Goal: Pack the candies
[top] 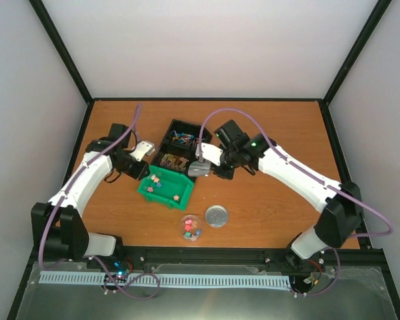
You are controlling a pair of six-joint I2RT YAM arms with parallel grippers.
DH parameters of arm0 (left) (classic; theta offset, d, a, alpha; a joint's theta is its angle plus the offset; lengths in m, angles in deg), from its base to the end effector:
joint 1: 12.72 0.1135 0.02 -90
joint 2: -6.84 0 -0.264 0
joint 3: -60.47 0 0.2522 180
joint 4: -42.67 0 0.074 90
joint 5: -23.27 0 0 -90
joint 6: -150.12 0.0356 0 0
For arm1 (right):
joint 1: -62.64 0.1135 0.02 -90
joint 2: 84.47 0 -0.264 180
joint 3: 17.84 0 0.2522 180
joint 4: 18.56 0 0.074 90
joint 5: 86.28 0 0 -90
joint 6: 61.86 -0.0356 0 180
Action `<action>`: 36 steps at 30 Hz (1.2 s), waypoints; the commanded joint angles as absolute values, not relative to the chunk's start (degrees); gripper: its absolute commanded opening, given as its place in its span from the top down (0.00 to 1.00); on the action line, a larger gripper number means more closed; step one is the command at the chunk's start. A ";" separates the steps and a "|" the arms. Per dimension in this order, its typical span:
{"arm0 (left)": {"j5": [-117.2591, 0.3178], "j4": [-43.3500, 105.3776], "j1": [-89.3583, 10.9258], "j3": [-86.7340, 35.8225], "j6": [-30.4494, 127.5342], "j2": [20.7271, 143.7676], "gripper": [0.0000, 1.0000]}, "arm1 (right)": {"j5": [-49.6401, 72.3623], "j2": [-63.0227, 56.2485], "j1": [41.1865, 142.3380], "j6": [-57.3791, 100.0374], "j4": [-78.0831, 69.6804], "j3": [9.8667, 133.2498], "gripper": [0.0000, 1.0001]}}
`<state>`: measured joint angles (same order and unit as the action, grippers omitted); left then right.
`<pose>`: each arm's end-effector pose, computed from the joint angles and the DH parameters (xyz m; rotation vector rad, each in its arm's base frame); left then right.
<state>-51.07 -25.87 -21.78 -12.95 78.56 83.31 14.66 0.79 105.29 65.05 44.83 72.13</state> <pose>0.2397 -0.0480 0.2540 0.7210 2.6858 -0.3442 0.2206 0.2124 0.3042 -1.7115 1.9469 0.2842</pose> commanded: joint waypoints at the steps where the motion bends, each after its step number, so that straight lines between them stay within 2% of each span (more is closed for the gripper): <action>1: -51.00 -26.30 -21.79 -19.89 78.06 85.88 0.63 | 10.38 5.92 103.80 60.80 43.04 78.24 0.97; 5: -48.36 -24.25 -21.77 -25.71 74.94 91.40 0.49 | 10.43 9.72 102.58 61.05 44.13 82.36 0.97; 14: -45.55 -21.25 -22.98 -31.34 73.79 103.33 0.47 | 8.84 15.03 102.01 60.64 44.58 86.67 0.97; 17: -47.68 -19.91 -23.78 -30.72 73.96 104.74 0.51 | 9.74 16.17 102.01 60.38 45.42 87.41 0.97; 24: -53.11 -21.03 -23.71 -28.21 77.35 104.83 0.78 | 10.05 17.16 102.73 59.68 46.70 86.93 0.97; 26: -54.11 -20.97 -23.62 -26.34 78.25 103.28 0.82 | 9.74 16.97 103.45 59.50 46.66 86.73 0.97; 36: -56.07 -22.20 -23.09 -18.74 80.19 94.71 0.86 | 7.07 18.41 107.56 58.84 47.47 87.11 0.97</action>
<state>-54.42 -20.74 -23.39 -20.46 77.95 98.37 8.56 17.05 105.92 59.80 46.84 85.77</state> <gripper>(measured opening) 0.142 0.064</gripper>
